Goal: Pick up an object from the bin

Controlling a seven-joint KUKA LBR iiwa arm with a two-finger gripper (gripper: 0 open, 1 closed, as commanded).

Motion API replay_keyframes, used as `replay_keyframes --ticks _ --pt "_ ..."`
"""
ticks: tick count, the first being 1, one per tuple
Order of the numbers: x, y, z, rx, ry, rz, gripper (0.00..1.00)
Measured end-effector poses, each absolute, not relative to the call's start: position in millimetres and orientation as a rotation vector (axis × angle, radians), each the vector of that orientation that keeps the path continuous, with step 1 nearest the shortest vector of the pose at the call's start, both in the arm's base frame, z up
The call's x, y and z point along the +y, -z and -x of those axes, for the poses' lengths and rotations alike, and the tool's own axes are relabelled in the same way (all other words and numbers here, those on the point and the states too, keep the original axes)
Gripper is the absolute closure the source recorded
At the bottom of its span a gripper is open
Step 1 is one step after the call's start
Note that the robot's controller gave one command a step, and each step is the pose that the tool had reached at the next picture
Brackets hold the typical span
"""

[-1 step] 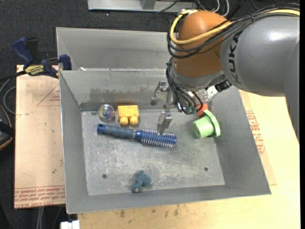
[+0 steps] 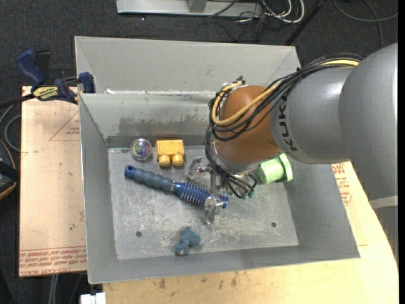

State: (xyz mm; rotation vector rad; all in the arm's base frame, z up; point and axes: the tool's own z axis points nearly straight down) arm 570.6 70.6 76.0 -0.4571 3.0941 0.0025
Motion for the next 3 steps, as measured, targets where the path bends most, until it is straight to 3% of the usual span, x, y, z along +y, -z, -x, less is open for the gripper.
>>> replay_keyframes --ticks 1,2,3 --pt "71 -78 -572.2 3.089 -0.004 0.456 1.0" --pt "40 -186 -603.4 3.09 0.003 0.502 1.0" --pt "49 -246 -601.2 3.085 0.0 0.546 1.0"
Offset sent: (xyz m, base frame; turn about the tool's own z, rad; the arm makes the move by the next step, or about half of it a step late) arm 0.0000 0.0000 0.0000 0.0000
